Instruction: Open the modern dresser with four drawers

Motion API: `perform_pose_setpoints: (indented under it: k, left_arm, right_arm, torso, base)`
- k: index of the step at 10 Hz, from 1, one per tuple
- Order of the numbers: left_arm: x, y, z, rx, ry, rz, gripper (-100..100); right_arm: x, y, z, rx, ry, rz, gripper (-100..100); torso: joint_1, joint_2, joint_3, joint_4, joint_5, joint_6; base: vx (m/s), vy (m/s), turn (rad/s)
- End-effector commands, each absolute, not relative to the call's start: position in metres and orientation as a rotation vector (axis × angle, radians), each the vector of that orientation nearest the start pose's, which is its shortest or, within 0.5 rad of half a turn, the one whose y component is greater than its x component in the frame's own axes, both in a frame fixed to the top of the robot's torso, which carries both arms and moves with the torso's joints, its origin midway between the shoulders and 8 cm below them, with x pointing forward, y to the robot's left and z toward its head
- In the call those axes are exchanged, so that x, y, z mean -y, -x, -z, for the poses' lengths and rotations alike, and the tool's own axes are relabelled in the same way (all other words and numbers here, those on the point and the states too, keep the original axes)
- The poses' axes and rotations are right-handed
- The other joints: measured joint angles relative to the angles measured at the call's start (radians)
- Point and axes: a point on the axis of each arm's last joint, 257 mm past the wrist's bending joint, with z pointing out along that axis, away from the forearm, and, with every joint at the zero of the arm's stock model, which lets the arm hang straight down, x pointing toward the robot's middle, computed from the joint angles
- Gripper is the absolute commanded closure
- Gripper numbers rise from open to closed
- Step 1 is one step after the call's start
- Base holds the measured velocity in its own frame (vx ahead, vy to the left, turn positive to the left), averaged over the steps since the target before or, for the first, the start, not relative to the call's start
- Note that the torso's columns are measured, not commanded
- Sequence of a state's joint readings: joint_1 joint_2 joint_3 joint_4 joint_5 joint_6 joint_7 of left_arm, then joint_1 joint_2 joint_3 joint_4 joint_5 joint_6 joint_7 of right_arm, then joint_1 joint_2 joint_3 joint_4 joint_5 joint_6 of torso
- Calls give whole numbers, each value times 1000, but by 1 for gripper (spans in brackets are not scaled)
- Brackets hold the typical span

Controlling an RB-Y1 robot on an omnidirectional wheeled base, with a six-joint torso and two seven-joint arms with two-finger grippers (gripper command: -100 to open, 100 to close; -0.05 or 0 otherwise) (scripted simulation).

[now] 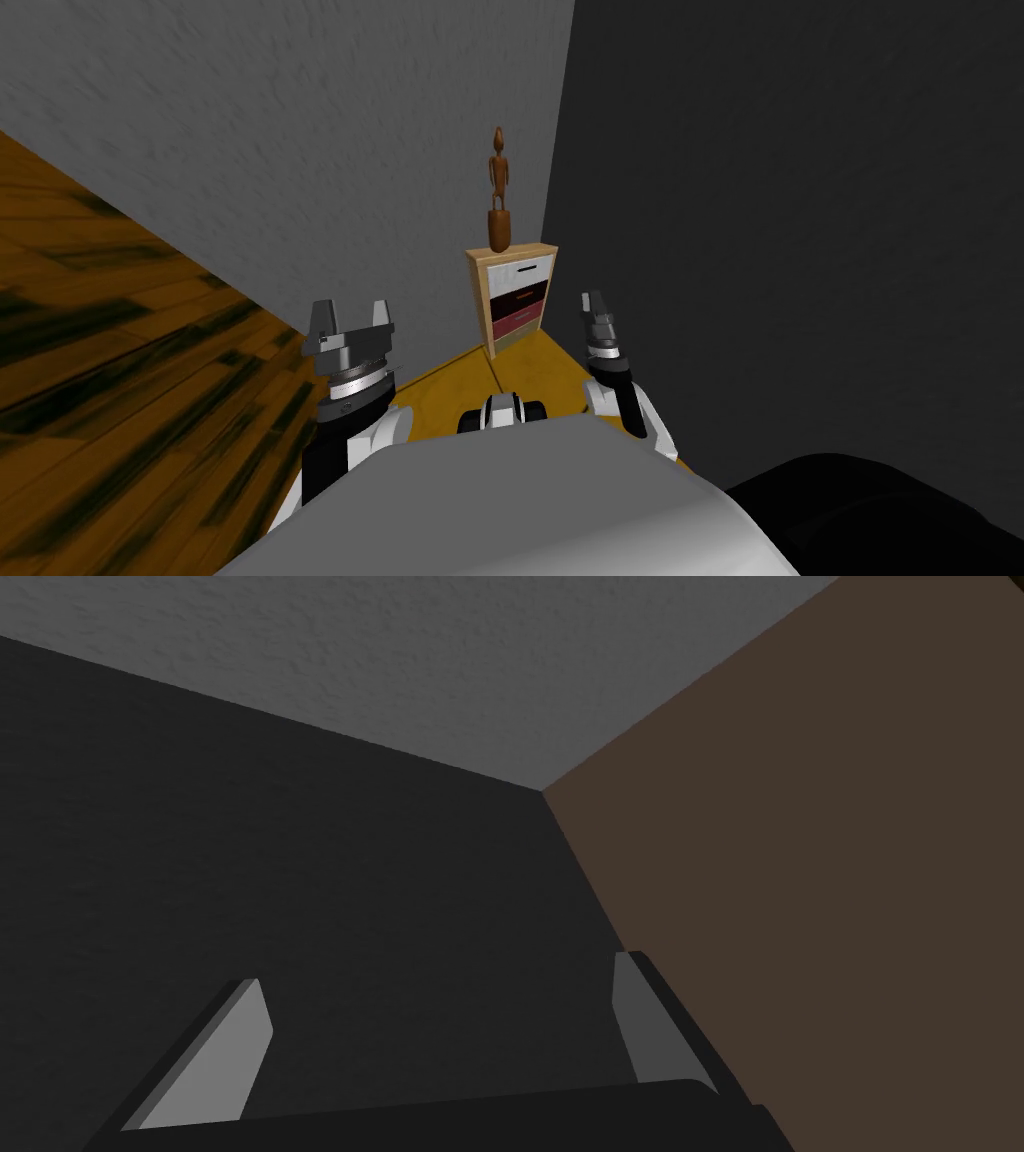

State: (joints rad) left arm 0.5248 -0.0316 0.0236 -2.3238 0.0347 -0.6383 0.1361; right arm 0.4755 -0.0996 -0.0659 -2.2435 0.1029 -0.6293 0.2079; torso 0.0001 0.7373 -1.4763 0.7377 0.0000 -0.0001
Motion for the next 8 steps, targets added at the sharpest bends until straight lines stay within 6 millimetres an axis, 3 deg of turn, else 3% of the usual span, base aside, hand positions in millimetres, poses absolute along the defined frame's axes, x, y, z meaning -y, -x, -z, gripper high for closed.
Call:
perform_pose_setpoints:
  k: [1,8]
  left_arm:
    - [-290,-304,-60,-420,604,1449,0]
    - [-290,-304,-60,-420,604,1449,0]
  right_arm:
    - [267,-339,-28,-796,-229,-875,-100]
    - [282,-359,1,-950,-30,-492,-100]
  torso:
    - [0,0,0,0,0,0]
    - [0,1,0,0,0,0]
  base:
    - [41,4,163]
    - [34,-5,143]
